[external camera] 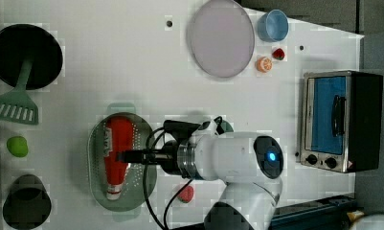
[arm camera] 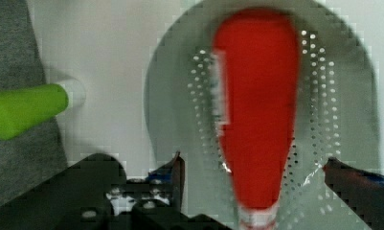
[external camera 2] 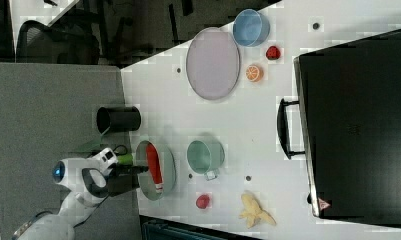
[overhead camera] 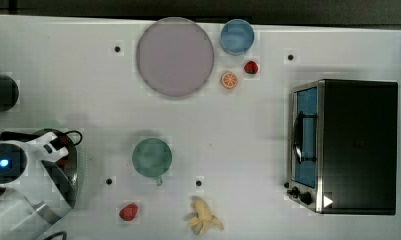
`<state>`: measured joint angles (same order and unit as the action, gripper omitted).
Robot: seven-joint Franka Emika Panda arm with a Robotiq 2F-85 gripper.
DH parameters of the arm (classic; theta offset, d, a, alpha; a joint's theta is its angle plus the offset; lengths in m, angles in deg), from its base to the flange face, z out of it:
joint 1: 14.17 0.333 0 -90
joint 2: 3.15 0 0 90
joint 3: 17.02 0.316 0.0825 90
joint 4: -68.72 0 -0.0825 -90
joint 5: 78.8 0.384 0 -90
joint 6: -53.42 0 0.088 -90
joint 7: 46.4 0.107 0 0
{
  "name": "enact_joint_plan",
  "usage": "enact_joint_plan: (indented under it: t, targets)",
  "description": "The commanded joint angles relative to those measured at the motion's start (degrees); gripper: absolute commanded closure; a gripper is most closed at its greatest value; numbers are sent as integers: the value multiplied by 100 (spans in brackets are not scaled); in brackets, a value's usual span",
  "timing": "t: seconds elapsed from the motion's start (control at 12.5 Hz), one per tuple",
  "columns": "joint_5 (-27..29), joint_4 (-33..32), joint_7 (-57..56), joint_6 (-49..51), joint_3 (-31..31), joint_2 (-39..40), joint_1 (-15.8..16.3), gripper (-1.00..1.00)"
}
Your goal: Pick Ketchup from the table and place it in strainer.
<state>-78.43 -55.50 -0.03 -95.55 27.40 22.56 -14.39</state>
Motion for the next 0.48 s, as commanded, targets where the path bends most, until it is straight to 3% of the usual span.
enact_joint_plan:
  t: [0.08, 0.32, 0.48]
  targets:
    - [-149, 87, 470, 35, -52, -145, -98, -100]
    - [-137, 96, 1178, 811, -68, -734, -372, -100]
    - [-137, 156, 1181, 1522, -86, -1336, -716, -100]
